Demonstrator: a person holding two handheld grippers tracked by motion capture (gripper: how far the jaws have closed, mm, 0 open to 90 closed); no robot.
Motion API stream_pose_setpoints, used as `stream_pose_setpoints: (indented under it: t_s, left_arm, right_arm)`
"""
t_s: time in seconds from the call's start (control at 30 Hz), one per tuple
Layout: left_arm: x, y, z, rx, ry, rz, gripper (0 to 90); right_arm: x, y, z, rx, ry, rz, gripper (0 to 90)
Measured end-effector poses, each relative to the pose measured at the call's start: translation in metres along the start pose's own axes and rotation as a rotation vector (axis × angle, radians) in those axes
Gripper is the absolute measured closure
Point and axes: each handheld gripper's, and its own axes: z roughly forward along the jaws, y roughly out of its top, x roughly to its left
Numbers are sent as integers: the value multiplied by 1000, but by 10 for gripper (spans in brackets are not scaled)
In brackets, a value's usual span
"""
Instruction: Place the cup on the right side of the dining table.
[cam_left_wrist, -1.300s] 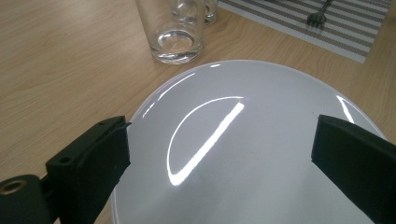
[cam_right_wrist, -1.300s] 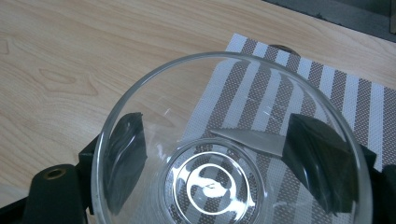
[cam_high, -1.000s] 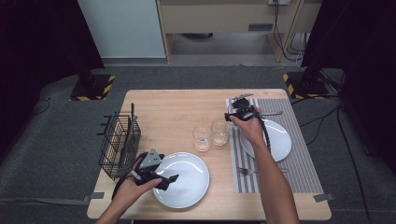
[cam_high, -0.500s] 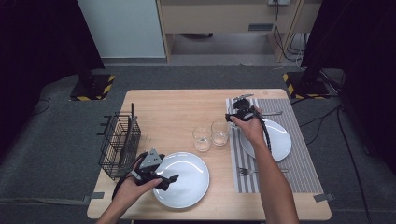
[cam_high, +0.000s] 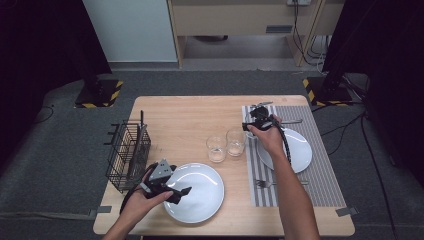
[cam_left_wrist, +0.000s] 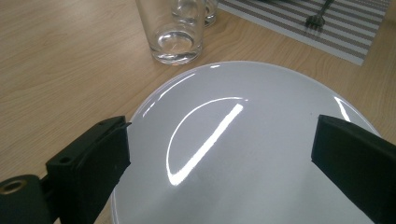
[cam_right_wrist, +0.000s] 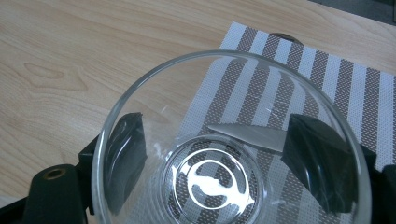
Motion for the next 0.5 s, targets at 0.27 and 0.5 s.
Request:
stream_pose_setpoints:
  t_s: [0.27,0.5]
  left_arm:
    - [-1,0,0,2,0,2,37]
    - [-1,0,0,2,0,4,37]
  right_arm:
    - [0,0,0,2,6,9,193]
    - [0,0,1,-2,12,15,193]
